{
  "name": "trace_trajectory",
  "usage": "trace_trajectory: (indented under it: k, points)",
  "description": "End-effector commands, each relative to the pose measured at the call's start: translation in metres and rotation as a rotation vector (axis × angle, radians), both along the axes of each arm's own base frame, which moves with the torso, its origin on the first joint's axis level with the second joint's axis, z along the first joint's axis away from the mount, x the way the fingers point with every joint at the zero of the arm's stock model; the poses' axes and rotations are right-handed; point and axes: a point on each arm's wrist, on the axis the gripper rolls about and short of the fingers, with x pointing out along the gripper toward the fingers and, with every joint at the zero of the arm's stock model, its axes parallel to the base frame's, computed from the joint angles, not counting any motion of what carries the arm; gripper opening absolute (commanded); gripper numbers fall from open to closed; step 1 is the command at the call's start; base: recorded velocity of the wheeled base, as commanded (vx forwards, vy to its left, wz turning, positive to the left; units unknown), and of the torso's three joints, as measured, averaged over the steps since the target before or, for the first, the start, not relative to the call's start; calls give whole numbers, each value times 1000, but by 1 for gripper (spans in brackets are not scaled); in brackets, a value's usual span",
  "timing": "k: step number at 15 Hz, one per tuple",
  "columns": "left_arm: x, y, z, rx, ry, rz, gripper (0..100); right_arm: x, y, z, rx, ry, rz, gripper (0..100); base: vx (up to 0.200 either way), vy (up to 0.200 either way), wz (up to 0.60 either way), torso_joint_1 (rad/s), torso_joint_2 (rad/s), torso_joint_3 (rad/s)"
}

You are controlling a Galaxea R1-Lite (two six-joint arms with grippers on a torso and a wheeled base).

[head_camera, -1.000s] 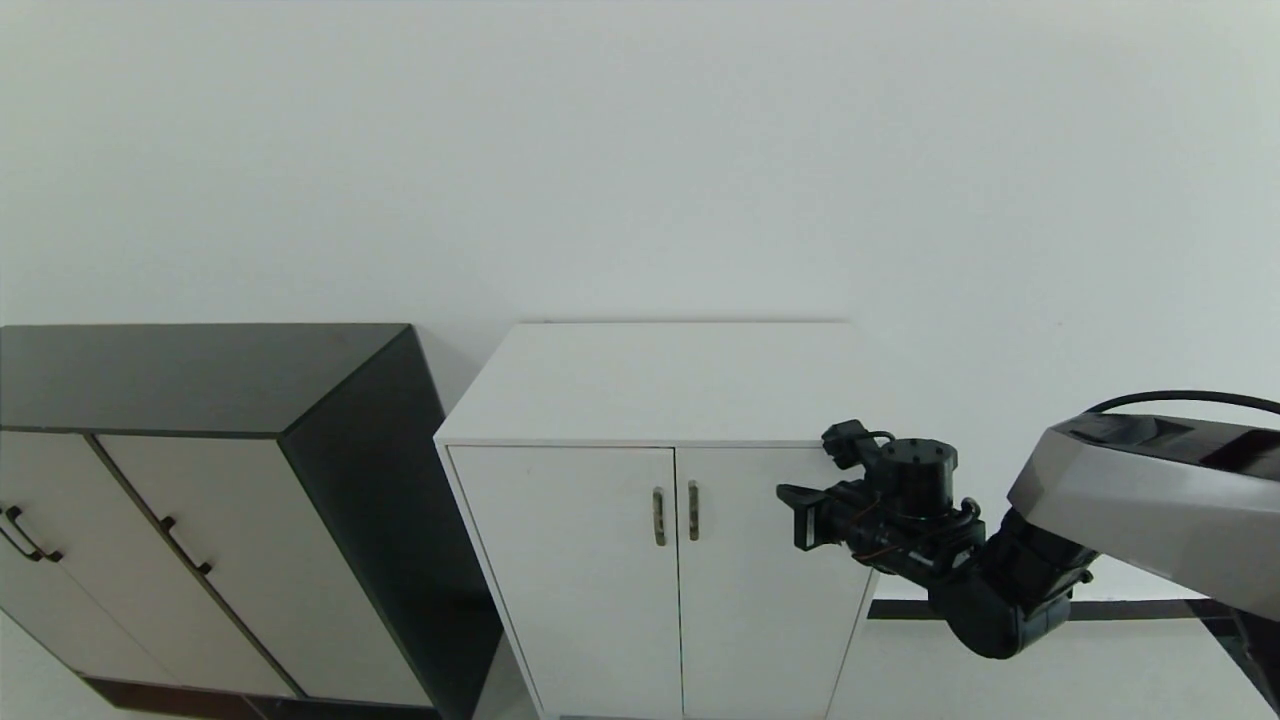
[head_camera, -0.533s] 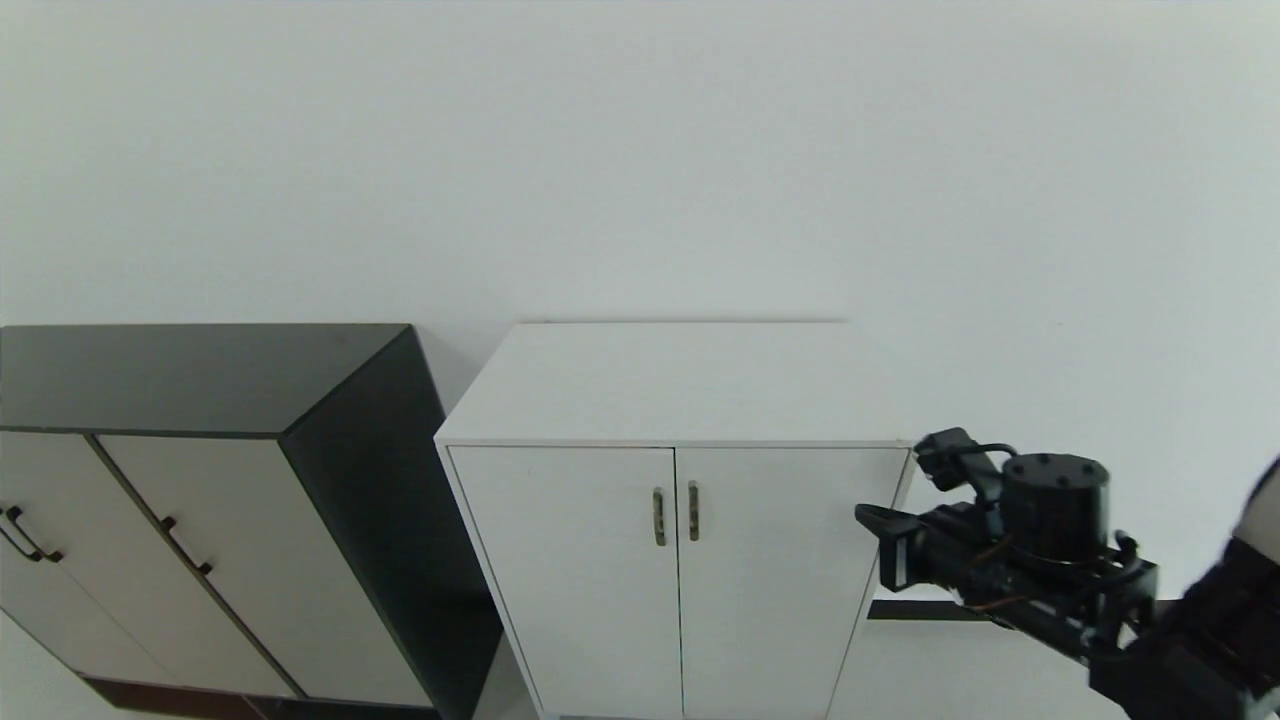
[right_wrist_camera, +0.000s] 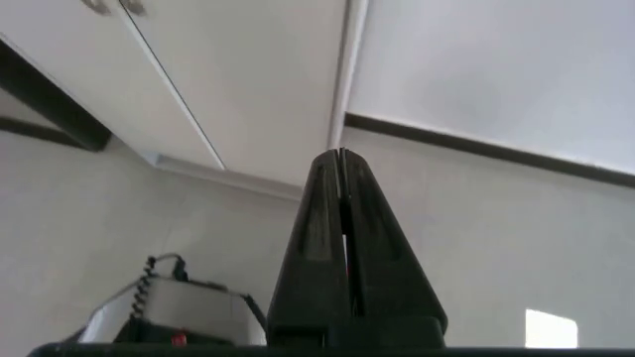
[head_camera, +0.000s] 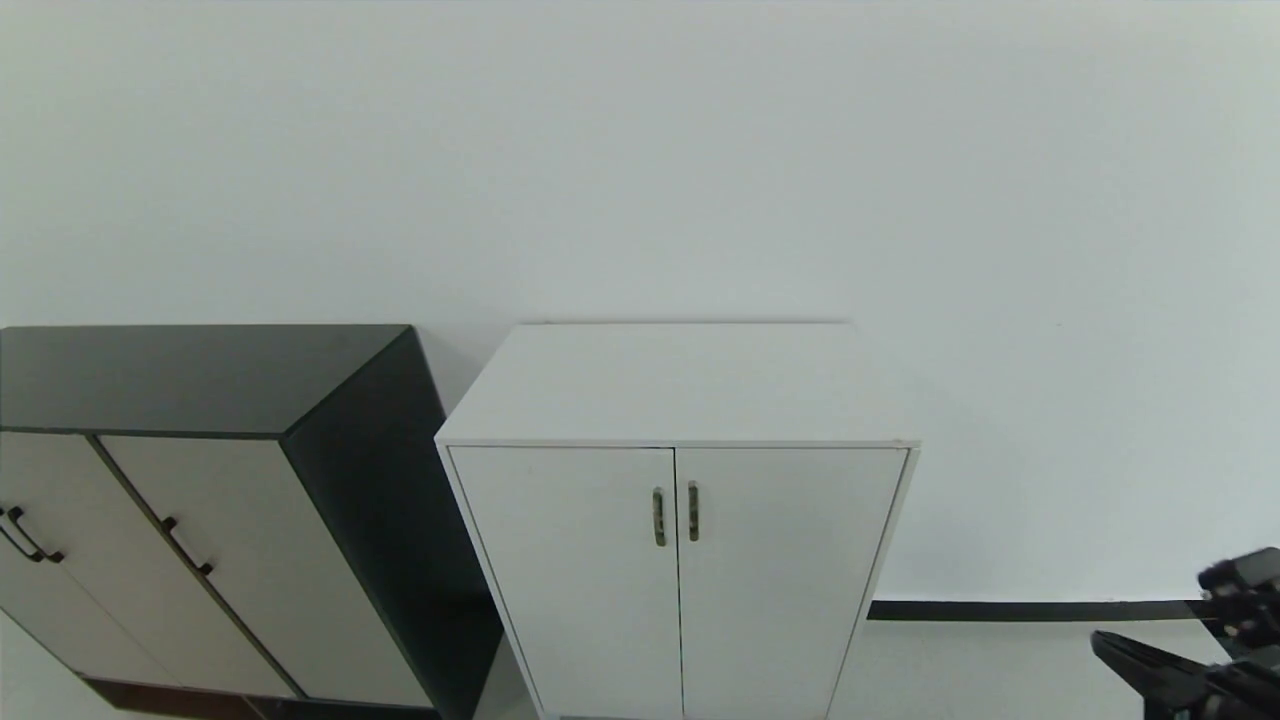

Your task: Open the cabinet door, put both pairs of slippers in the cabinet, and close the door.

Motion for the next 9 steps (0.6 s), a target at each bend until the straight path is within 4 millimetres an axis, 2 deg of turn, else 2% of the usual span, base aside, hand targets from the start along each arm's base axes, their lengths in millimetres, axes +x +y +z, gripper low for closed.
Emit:
trace_trajectory:
  k: [1, 3, 4, 7, 9]
  points:
    - [0, 0, 0, 0, 2, -1, 0, -69, -32, 0, 45, -86, 21, 0, 0, 0, 0, 0, 0, 0]
    - [0, 0, 0, 0, 0, -1, 0, -92, -39, -11, 96, -86, 124, 0, 0, 0, 0, 0, 0, 0]
    - [0, 0, 0, 0, 2, -1, 0, -97, -41, -18, 101, -70, 126, 0, 0, 0, 0, 0, 0, 0]
    - [0, 0, 0, 0, 2, 1, 0, -102, -42, -23, 114, -79, 158, 0, 0, 0, 0, 0, 0, 0]
    - [0, 0, 0, 0, 2, -1, 0, -105, -43, -28, 37, -56, 197, 0, 0, 0, 0, 0, 0, 0]
